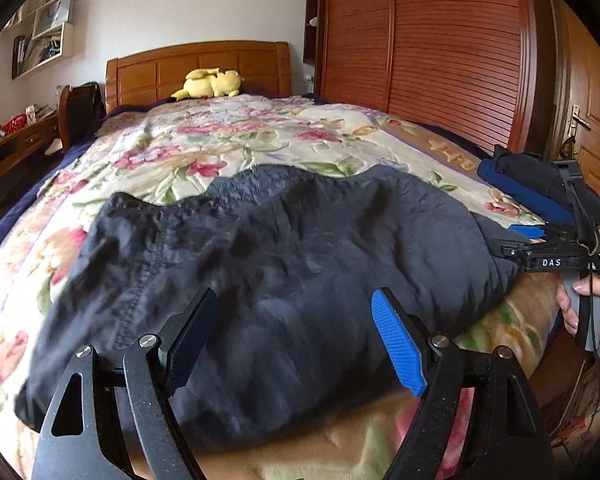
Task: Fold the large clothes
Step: 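Press and smooth the folded bundle with both open tools, then close the right tool on the bundle's side edge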
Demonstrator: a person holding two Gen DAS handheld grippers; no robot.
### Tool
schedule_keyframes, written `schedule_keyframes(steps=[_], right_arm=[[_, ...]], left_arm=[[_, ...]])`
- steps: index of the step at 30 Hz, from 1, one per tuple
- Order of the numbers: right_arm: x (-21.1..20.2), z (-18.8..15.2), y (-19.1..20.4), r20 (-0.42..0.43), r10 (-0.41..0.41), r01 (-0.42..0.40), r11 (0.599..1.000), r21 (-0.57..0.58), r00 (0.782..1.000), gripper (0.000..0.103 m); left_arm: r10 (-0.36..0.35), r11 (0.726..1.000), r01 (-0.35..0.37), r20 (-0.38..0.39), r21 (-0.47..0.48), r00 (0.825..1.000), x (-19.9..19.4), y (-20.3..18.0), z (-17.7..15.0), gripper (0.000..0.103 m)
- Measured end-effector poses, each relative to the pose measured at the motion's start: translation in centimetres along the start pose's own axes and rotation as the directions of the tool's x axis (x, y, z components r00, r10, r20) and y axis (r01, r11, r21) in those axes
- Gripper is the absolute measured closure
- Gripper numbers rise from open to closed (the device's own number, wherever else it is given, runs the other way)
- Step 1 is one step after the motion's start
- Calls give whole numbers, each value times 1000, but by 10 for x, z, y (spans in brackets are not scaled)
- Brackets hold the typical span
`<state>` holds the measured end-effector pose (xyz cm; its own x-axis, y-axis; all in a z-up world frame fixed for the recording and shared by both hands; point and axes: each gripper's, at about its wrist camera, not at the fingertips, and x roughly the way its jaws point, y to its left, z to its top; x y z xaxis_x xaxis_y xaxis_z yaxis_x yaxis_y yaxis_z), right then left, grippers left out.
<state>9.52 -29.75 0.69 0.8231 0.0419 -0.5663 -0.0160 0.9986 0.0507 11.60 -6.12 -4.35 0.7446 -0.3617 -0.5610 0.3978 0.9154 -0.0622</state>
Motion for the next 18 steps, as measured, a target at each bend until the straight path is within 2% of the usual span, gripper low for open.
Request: schedule_keyframes(steps=[7,18], right_arm=[[14,-4,3,-49,-1,2,1000,11,999,14],[14,-8,1,-90,55,-49,997,63,994,14]], left_arm=[[14,1000,-14,-40,-6,999,10,5,-19,23],[6,1000,-6,-36,-15,999,8,8,-28,23]])
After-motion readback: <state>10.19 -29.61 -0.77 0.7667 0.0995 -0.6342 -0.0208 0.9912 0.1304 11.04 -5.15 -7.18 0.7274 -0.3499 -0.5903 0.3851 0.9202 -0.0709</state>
